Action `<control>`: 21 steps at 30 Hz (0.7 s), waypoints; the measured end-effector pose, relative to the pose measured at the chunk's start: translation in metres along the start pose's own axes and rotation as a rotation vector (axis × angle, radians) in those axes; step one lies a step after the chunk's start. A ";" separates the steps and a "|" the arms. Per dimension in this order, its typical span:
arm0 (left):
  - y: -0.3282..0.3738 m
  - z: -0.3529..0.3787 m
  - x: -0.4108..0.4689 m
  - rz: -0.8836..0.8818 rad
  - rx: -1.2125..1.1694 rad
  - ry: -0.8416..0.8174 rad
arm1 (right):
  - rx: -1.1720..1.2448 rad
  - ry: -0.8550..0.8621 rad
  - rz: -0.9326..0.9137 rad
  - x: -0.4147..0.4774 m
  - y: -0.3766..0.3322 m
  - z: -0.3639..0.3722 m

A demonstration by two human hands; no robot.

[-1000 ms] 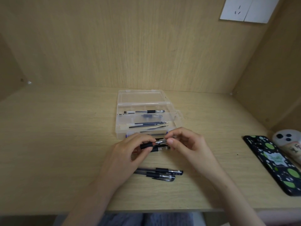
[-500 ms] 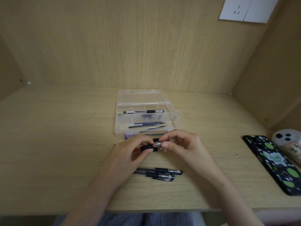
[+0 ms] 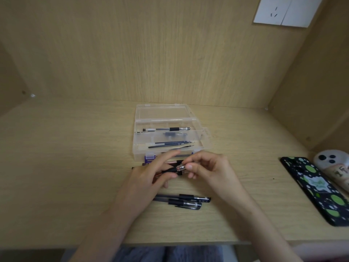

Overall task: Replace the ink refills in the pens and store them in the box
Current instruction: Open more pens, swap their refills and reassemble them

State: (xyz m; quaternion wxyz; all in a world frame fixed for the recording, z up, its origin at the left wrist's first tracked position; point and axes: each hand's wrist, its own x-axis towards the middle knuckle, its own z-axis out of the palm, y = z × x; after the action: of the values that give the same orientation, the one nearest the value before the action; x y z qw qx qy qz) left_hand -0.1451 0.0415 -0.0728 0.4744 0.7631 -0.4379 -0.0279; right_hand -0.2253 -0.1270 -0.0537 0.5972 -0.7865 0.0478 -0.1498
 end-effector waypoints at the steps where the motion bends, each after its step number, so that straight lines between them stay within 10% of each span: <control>1: 0.000 0.000 0.000 0.009 0.012 0.000 | -0.003 -0.001 -0.001 0.000 0.001 0.000; 11: -0.005 0.000 0.003 -0.029 0.105 0.068 | -0.188 0.029 -0.035 0.010 0.001 0.003; 21: -0.013 -0.002 0.007 0.146 0.270 0.168 | -0.143 0.451 -0.010 0.086 -0.013 -0.040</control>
State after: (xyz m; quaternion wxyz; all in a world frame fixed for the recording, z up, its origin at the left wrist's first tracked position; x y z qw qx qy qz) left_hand -0.1322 0.0402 -0.0789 0.4031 0.7859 -0.4507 0.1293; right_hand -0.1568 -0.1823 -0.0164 0.5134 -0.7736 0.1865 -0.3211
